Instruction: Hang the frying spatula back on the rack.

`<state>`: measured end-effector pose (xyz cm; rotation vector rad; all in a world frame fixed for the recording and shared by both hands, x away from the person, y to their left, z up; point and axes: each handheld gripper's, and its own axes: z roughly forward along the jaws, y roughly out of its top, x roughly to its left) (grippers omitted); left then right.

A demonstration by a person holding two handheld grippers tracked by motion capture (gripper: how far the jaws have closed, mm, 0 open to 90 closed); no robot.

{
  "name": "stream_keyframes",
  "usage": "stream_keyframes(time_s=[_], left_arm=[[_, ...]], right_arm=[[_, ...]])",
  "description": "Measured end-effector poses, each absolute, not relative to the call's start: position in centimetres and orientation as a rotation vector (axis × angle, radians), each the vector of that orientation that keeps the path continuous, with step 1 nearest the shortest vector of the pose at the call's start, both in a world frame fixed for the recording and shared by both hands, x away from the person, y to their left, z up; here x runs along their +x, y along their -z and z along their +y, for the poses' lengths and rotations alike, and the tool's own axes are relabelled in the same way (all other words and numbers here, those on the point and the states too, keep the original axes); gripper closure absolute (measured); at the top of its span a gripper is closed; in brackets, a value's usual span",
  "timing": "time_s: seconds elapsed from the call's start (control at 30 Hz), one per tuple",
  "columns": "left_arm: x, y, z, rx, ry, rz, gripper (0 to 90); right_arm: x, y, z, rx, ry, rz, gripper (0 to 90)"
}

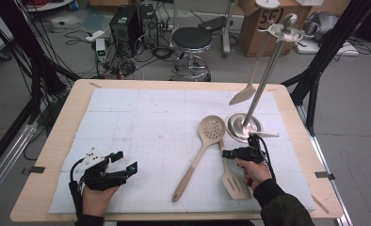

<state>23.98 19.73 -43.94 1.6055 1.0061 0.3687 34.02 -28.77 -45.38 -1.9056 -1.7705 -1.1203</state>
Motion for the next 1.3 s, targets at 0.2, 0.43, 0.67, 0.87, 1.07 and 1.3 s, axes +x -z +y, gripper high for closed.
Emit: stream_keyframes(time_s=[0.2, 0.43, 0.67, 0.87, 1.07, 1.3], left_arm=[[24.0, 43.9, 19.8, 1.607, -0.371, 1.005, 22.8], [24.0, 43.9, 19.7, 1.609, -0.371, 1.005, 22.8], [24.0, 44.0, 19.6, 1.612, -0.373, 1.008, 22.8], [24.0, 44.0, 19.6, 1.613, -0.373, 1.008, 22.8], [24.0, 44.0, 19.6, 1.616, -0.372, 1.007, 22.8], [24.0, 44.0, 19.6, 1.614, -0.369, 1.008, 22.8]], right_arm=[[33.7, 45.4, -29.7, -1.928, 1.145, -1.744, 78.0], [33.1, 45.3, -31.4, -1.973, 1.213, -1.730, 77.9], [32.6, 44.6, -32.7, -1.969, 1.282, -1.742, 77.9], [32.0, 44.1, -33.0, -1.904, 1.421, -1.793, 77.9], [31.5, 43.7, -32.6, -1.853, 1.462, -1.796, 77.9], [31.5, 43.5, -33.0, -1.837, 1.543, -1.829, 78.0]])
